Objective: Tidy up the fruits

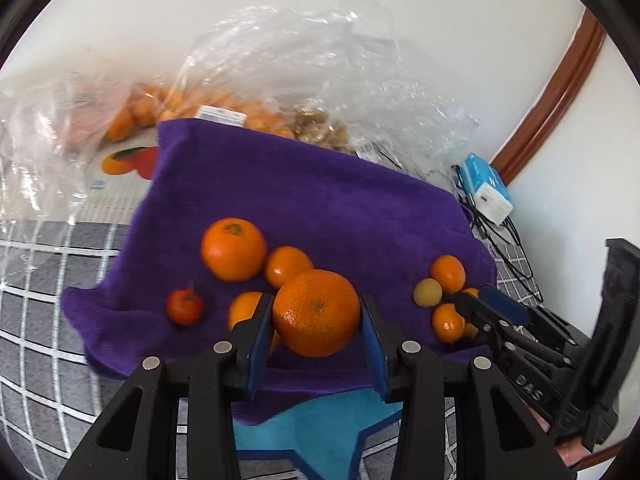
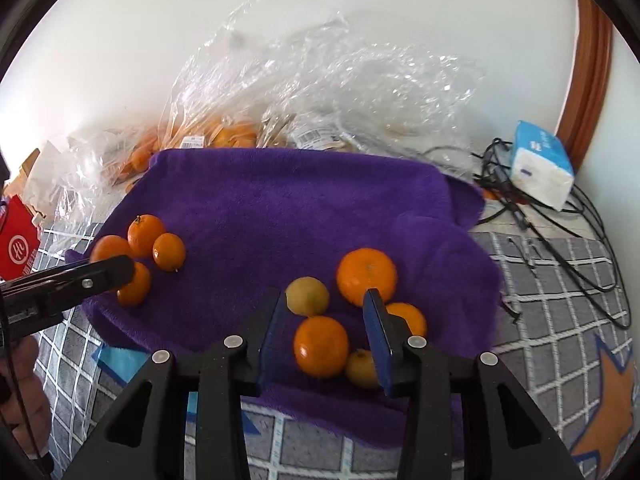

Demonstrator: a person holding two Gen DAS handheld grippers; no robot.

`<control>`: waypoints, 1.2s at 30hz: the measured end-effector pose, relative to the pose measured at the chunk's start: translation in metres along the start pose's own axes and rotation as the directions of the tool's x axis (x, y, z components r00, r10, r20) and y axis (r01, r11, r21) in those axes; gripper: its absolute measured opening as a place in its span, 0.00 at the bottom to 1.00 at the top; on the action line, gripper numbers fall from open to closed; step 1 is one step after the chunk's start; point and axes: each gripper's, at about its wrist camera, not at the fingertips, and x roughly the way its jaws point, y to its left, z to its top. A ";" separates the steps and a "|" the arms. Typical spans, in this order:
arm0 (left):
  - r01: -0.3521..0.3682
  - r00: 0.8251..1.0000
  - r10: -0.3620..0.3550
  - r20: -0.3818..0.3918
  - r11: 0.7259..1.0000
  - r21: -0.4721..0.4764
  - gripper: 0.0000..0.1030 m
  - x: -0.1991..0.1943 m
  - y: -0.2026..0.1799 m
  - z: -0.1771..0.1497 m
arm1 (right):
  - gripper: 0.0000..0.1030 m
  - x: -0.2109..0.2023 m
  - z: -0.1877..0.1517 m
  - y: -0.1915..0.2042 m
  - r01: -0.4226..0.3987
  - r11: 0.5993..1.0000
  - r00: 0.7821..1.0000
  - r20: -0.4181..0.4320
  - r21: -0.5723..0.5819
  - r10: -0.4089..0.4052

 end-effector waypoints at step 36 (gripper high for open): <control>-0.247 0.944 0.239 0.227 0.969 0.010 0.72 -0.134 -0.028 -0.060 | 0.57 -0.128 -0.044 -0.015 0.052 0.989 0.995 0.073 0.137 -0.062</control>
